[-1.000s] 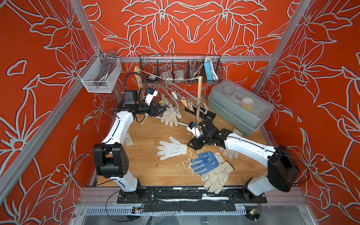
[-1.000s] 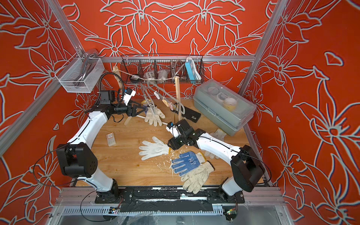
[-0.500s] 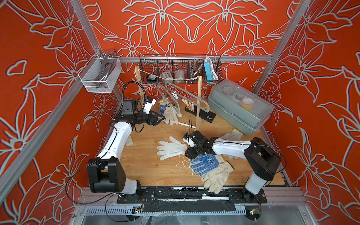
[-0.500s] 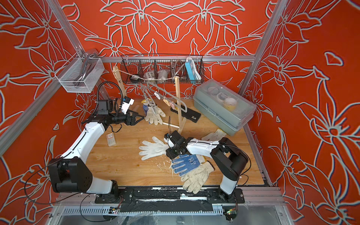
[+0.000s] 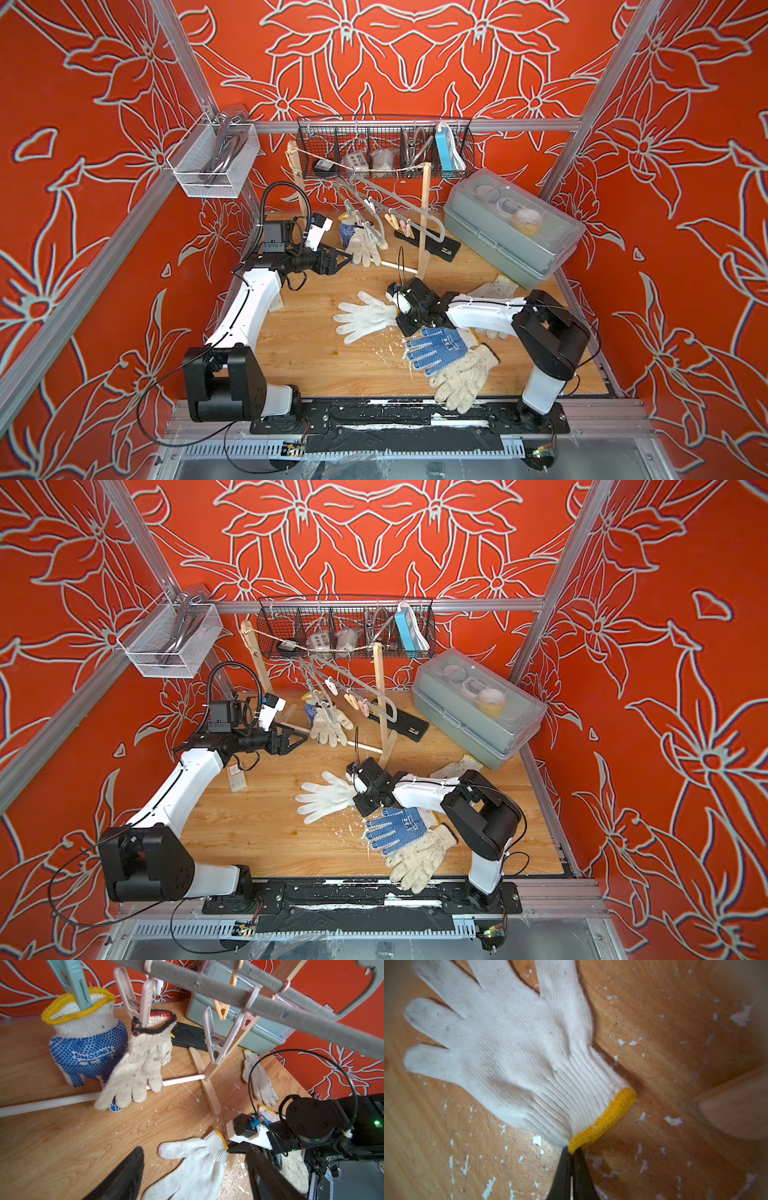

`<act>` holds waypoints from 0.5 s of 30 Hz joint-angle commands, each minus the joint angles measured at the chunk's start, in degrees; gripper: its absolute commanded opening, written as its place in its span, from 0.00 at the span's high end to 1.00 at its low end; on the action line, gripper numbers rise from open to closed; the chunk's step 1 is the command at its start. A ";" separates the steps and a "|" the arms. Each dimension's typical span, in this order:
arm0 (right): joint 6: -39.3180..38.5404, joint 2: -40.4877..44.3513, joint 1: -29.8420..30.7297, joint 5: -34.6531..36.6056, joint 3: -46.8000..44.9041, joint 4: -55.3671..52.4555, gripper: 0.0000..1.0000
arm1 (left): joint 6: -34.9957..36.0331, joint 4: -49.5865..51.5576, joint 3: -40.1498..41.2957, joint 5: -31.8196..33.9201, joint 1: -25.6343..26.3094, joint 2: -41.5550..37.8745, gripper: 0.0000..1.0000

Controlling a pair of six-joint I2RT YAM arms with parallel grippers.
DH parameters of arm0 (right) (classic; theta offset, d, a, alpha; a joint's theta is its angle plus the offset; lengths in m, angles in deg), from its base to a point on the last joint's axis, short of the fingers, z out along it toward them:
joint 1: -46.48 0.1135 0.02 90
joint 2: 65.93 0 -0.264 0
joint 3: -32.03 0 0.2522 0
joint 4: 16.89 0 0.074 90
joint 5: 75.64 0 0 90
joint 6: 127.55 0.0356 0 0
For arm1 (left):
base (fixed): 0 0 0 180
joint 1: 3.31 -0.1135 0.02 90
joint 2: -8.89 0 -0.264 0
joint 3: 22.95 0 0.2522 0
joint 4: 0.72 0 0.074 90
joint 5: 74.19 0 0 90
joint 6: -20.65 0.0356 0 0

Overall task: Clip the gloves onto a hanger to dry
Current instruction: Pick up the glove from the center of the board.

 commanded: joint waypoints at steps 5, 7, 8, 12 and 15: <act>-15.45 10.29 0.39 3.91 3.43 -2.38 1.00 | 4.05 0.35 2.99 -5.23 2.28 -4.02 0.24; -21.11 12.54 0.44 3.73 4.49 -3.94 1.00 | 5.54 0.60 3.34 -7.38 3.28 -4.62 0.25; -23.57 13.54 0.39 3.65 4.90 -4.67 1.00 | 6.05 0.62 3.37 -8.14 3.60 -4.67 0.25; -32.54 17.79 0.39 3.10 6.08 -5.90 1.00 | 7.96 1.04 2.73 -12.01 5.04 -4.61 0.25; -39.40 19.40 0.39 2.29 8.14 -8.86 1.00 | 9.30 1.73 2.01 -14.29 6.85 -4.48 0.25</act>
